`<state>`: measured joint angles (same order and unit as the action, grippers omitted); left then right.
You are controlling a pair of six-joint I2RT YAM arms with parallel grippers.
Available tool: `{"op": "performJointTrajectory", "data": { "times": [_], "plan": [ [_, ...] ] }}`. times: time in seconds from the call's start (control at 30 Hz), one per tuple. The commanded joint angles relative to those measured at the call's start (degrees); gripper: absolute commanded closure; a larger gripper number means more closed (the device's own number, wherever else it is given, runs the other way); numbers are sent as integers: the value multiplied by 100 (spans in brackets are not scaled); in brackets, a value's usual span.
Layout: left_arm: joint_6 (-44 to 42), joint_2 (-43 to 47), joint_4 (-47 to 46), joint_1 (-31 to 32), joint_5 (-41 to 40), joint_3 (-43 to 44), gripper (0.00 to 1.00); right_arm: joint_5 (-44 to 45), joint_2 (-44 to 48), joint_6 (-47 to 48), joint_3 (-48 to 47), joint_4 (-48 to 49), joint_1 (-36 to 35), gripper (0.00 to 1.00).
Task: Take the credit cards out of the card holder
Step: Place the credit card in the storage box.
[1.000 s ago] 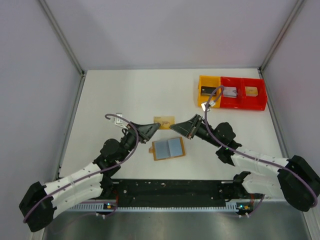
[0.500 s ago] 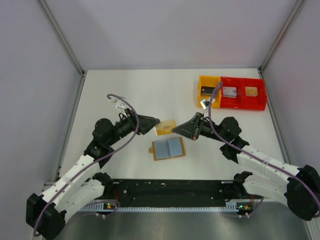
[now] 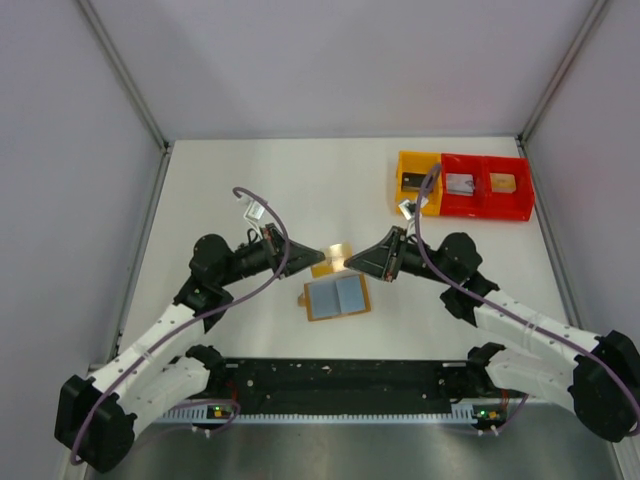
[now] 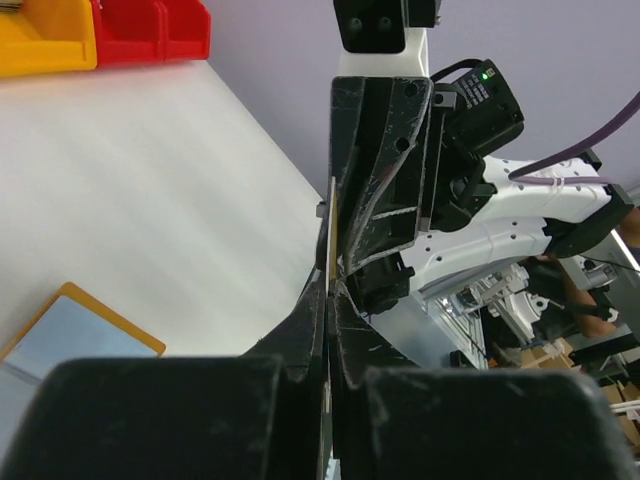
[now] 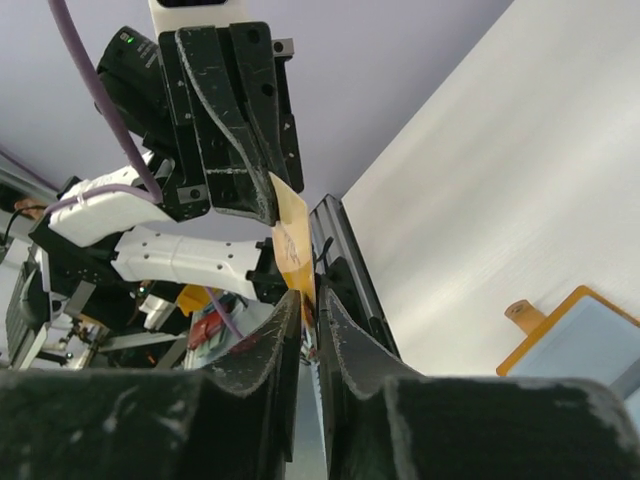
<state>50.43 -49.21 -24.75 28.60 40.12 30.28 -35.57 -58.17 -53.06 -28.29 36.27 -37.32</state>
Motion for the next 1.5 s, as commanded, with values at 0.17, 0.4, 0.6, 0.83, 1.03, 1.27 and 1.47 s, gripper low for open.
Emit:
{"op": "performJointTrajectory", "data": {
  "times": [0.17, 0.4, 0.6, 0.83, 1.03, 1.27, 1.47],
  "plan": [
    [1424, 491, -1488, 303, -1399, -962, 100, 963, 96, -538, 342, 1434, -222, 62],
    [1776, 913, -1726, 787, -2876, -1305, 100, 1702, -19, -820, 562, 1673, -478, 64],
    [1865, 659, -2024, 1253, -3440, -1314, 100, 1975, -194, -838, 509, 1769, -750, 65],
    [1926, 272, -2350, 1561, -3809, -1279, 100, 1975, -405, -882, 386, 2033, -908, 68],
    [1909, 149, -2447, 1666, -3906, -1262, 100, 2010, -423, -917, 368, 2086, -917, 82],
    [1795, 166, -2403, 1684, -3949, -1341, 88, 2124, -274, -838, 342, 1858, -891, 100],
    [1173, 1052, -1107, 1605, -4591, -1360, 36, 2212, 235, -776, 360, 893, -374, 100]
  ]
}}
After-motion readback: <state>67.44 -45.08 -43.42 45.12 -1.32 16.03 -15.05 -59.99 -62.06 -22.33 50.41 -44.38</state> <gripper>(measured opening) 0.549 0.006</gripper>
